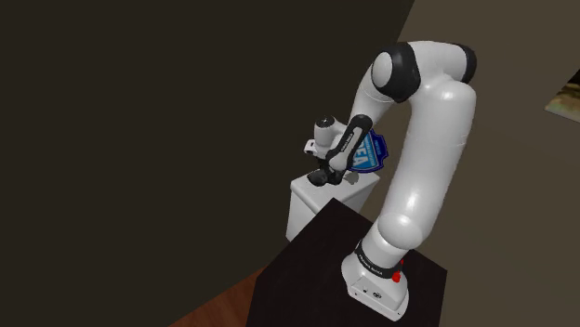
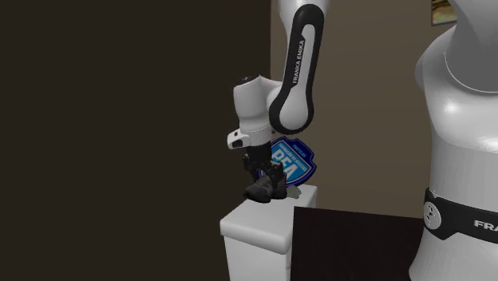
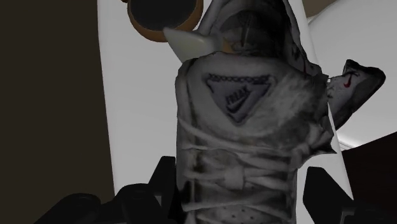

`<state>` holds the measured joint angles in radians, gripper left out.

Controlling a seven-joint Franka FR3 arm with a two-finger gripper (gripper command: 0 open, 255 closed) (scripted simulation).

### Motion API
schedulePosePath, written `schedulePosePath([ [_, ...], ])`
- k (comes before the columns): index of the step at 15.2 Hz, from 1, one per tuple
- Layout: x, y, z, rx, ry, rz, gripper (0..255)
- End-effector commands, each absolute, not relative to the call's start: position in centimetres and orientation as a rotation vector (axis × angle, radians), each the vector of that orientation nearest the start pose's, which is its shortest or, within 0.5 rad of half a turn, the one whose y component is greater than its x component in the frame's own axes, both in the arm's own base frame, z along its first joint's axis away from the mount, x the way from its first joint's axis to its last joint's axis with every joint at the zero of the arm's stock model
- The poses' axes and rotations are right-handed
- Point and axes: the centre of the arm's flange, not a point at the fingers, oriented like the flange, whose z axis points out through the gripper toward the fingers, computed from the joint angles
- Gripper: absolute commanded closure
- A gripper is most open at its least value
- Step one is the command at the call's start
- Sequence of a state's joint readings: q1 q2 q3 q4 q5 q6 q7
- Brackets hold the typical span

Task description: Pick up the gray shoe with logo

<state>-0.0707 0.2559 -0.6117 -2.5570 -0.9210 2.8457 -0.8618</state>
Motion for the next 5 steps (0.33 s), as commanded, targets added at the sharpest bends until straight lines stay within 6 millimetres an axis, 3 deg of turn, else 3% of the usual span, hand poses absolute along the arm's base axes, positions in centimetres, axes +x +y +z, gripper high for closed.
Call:
schedulePosePath([
  [1, 36.0, -25.6, 19.6, -2.925, -1.765, 0.5, 255],
  [5, 36.0, -25.6, 20.7, -2.925, -1.765, 0.5, 255],
])
